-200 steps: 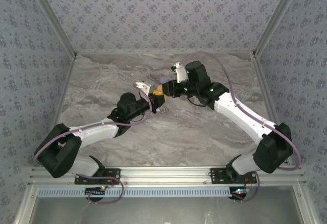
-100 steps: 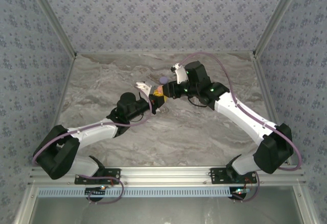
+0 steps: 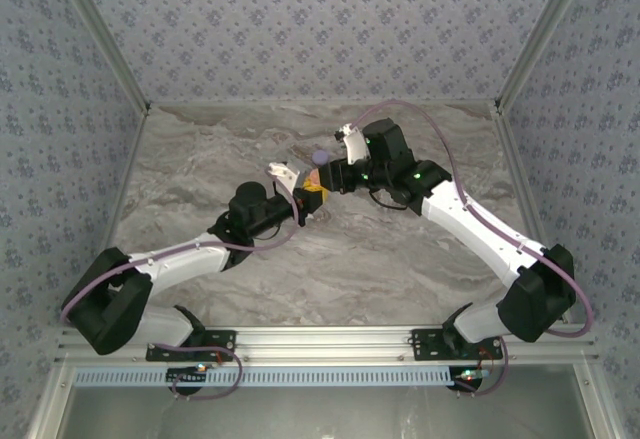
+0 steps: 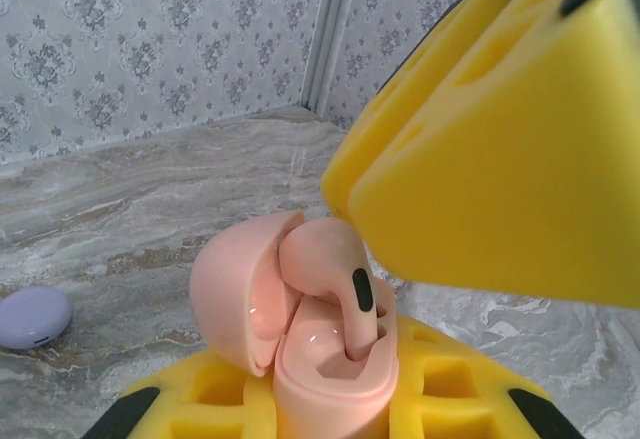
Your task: Insert wireless bluetooth earbuds into charging case
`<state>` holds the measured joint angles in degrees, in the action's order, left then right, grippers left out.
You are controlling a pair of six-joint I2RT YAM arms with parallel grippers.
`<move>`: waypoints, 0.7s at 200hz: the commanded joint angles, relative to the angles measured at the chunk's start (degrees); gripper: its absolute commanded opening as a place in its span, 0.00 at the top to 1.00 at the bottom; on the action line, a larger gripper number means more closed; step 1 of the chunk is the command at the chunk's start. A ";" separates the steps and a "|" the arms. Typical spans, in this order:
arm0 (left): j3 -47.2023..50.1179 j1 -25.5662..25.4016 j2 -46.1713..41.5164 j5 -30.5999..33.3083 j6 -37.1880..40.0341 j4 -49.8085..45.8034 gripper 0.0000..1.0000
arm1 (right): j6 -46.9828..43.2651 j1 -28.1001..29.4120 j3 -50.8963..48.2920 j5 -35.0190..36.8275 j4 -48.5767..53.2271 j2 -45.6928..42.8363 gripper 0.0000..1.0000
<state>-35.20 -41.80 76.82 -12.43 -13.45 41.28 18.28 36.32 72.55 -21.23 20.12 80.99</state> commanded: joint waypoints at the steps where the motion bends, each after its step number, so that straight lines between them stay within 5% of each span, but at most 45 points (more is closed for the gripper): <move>1: -2.05 -0.39 -1.46 -1.05 1.31 1.26 0.94 | -1.50 0.42 2.07 0.52 2.19 -0.41 0.69; 140: -2.40 -0.46 -1.52 -3.50 1.67 0.59 0.94 | -4.31 1.57 6.27 -2.20 7.32 3.24 0.68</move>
<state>-35.22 -41.80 76.60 -15.68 -12.45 40.45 15.44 37.28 76.69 -22.98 24.67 83.53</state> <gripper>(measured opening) 0.181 0.314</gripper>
